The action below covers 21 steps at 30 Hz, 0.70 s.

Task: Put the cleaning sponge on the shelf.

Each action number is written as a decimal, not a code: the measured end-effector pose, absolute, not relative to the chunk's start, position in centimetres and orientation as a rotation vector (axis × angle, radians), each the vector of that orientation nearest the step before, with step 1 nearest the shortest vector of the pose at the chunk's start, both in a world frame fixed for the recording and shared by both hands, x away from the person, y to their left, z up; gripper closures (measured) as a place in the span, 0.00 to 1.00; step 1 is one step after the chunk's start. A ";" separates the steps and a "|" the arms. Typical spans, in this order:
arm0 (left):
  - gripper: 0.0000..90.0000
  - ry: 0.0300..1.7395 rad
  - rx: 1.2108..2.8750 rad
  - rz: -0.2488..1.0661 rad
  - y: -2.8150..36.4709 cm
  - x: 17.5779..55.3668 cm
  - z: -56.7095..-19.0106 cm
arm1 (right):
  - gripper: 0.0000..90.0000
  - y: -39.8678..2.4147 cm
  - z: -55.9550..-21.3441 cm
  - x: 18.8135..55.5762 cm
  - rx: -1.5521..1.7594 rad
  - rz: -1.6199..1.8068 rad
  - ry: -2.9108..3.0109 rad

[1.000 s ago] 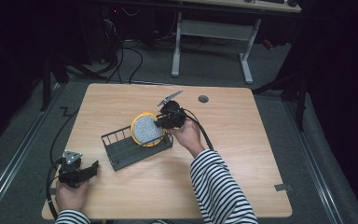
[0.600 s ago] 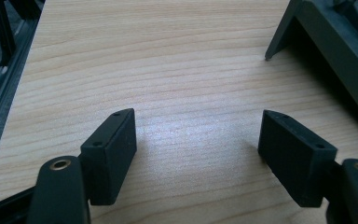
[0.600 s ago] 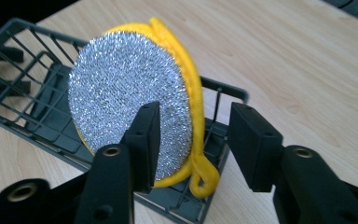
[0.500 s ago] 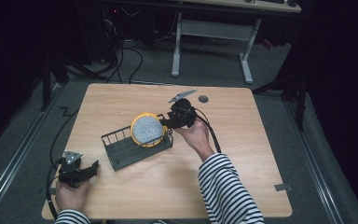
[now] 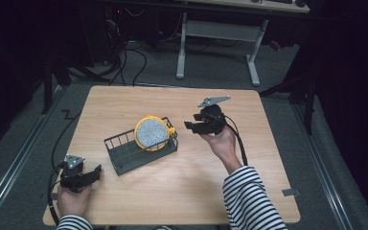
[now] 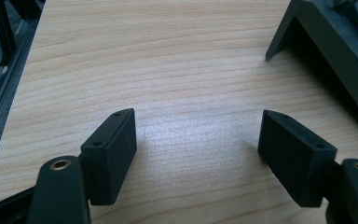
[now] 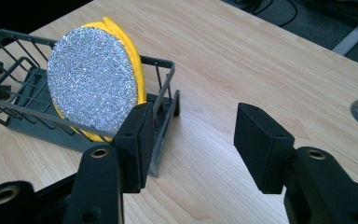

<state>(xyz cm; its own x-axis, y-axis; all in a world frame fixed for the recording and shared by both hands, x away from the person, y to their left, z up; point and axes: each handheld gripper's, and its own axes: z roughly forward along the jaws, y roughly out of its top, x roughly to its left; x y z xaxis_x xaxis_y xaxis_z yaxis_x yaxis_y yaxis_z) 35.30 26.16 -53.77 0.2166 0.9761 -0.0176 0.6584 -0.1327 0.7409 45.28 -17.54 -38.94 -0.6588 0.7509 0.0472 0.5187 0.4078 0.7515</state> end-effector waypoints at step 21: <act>0.32 1.513 1.865 0.651 26.1 35.3 -53.8 | 0.51 -23.6 -38.5 41.7 1.149 1.072 2.266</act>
<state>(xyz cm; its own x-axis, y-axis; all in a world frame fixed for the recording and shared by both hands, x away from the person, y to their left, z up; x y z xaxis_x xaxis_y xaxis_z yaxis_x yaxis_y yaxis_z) 35.30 26.14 -53.77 0.2143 0.9766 -0.0177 0.6586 -0.1311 0.7410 41.69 -23.62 -38.45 -0.5923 0.8057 0.0044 0.5144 0.3740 0.7717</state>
